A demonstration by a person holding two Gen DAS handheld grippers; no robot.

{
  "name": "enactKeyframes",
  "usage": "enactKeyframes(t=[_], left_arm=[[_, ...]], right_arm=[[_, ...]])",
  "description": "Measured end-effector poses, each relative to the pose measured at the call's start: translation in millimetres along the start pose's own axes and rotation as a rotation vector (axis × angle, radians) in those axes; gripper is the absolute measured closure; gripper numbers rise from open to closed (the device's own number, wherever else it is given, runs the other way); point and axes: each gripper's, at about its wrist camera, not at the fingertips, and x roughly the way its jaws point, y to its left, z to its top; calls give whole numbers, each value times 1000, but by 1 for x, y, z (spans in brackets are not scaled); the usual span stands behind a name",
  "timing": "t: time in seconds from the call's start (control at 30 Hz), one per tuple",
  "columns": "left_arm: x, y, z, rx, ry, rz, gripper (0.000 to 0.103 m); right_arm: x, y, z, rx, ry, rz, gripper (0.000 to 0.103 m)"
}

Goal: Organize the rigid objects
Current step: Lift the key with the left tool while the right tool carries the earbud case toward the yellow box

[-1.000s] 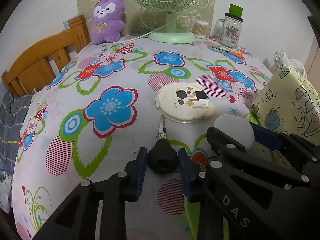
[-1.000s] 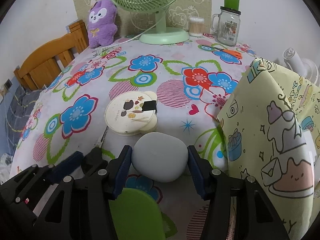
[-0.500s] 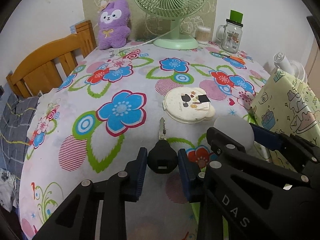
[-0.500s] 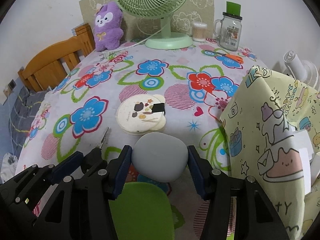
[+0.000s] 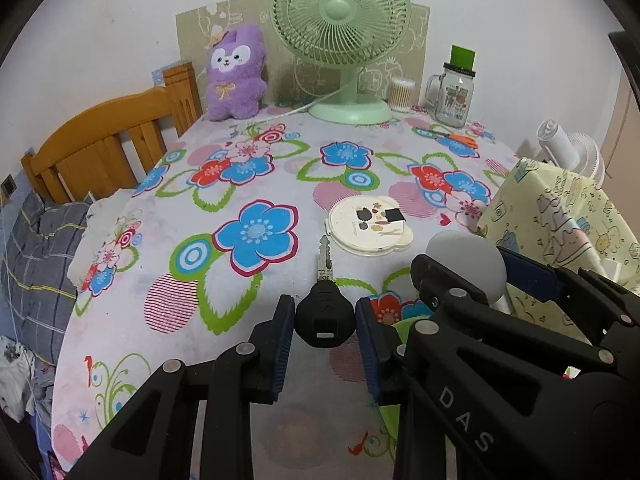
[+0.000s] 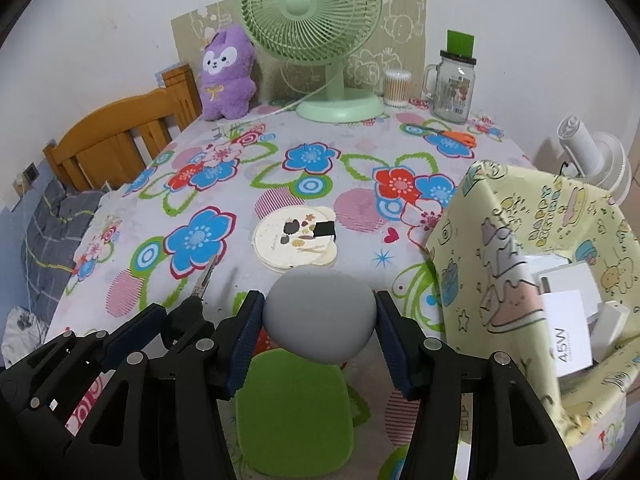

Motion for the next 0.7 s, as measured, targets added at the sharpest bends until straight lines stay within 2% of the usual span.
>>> enactKeyframes(t=[0.7], left_arm=[[-64,-14,0,2,-105,-14,72]], right_arm=[[-71,-3,0,-10,-102,-5,44]])
